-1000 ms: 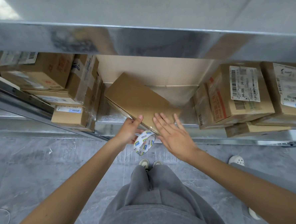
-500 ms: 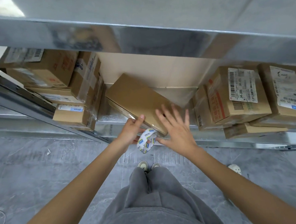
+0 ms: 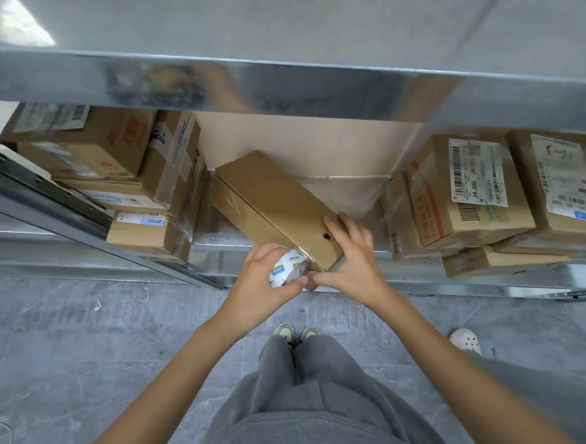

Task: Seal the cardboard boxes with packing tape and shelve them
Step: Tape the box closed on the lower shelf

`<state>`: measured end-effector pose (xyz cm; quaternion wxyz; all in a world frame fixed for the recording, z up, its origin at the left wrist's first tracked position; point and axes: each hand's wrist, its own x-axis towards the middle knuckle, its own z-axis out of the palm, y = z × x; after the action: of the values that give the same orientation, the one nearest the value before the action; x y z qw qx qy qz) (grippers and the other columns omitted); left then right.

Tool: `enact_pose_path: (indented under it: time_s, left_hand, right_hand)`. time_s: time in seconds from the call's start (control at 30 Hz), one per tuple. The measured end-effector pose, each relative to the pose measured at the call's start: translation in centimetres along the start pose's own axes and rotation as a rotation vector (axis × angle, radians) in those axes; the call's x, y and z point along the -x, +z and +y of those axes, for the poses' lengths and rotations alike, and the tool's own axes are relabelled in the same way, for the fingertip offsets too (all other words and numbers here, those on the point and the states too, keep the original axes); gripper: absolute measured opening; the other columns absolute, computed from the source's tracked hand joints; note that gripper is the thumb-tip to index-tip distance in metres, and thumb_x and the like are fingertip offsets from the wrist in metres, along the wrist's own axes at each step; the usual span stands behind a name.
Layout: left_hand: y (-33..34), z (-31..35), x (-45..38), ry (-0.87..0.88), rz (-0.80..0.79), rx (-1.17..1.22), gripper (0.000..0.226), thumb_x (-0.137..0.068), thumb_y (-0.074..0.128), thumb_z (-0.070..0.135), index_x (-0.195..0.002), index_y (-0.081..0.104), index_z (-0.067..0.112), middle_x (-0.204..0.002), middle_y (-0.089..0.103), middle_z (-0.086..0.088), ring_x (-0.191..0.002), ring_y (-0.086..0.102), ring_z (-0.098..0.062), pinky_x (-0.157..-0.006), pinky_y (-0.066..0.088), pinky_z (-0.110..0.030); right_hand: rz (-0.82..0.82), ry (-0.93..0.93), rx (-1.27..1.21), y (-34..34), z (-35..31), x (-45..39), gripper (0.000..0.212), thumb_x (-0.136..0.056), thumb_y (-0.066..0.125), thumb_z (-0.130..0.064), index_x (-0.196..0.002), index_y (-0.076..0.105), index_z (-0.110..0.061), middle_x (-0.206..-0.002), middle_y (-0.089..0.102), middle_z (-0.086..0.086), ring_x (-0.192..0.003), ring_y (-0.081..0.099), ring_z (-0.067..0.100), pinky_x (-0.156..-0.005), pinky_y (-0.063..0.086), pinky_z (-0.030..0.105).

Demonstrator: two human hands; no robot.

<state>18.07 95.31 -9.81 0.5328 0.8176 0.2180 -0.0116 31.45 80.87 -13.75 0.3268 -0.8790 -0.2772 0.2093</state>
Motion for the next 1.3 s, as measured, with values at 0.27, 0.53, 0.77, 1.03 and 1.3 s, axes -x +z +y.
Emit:
enact_pose_path:
  time_s: [0.27,0.53,0.77,1.03,1.3]
  left_hand:
    - [0.1,2.0,0.0,0.176,0.096,0.029,0.028,-0.085,0.059,0.042,-0.095,0.058,0.016,-0.097,0.055,0.008,-0.096,0.055,-0.013,-0.083,0.044,-0.023]
    - [0.9,3.4,-2.3,0.171,0.079,-0.125,0.037,-0.087,0.049,0.051,-0.093,0.058,0.016,-0.090,0.056,0.009,-0.091,0.052,-0.014,-0.083,0.046,-0.039]
    - [1.8,3.9,-3.2,0.163,0.089,-0.288,0.046,-0.088,0.042,0.063,-0.089,0.055,0.018,-0.083,0.053,0.009,-0.085,0.048,-0.014,-0.081,0.043,-0.039]
    - [-0.1,3.8,-3.3,0.141,0.063,-0.188,0.039,-0.087,0.041,0.049,-0.087,0.052,0.012,-0.083,0.058,0.000,-0.077,0.054,-0.019,-0.068,0.045,-0.040]
    - [-2.0,1.3,-0.5,0.111,0.054,-0.271,0.033,-0.077,0.042,0.049,-0.073,0.038,0.017,-0.074,0.046,0.002,-0.070,0.041,-0.018,-0.057,0.035,-0.034]
  right_hand:
    - [-0.196,0.218,-0.620,-1.5,-0.5,0.9,0.066,-0.067,0.083,-0.031,-0.126,0.055,-0.027,-0.124,0.057,-0.009,-0.109,0.054,-0.005,-0.083,0.040,0.004]
    - [-0.092,0.068,-0.369,-2.7,-0.2,1.0,0.072,-0.066,0.082,-0.051,-0.129,0.050,-0.043,-0.127,0.056,-0.025,-0.122,0.048,-0.007,-0.103,0.040,0.022]
    - [0.009,0.058,-0.232,-1.1,-0.5,1.7,0.080,-0.062,0.084,-0.042,-0.131,0.046,-0.029,-0.111,0.052,-0.018,-0.106,0.051,0.000,-0.081,0.041,0.017]
    - [0.048,0.075,-0.291,-1.3,0.0,1.1,0.080,-0.057,0.086,-0.047,-0.128,0.053,-0.033,-0.112,0.062,-0.017,-0.103,0.058,-0.001,-0.084,0.045,0.016]
    - [0.046,0.103,-0.323,-1.3,0.1,0.5,0.091,-0.054,0.087,-0.047,-0.136,0.049,-0.035,-0.120,0.064,-0.016,-0.111,0.058,-0.001,-0.097,0.048,0.026]
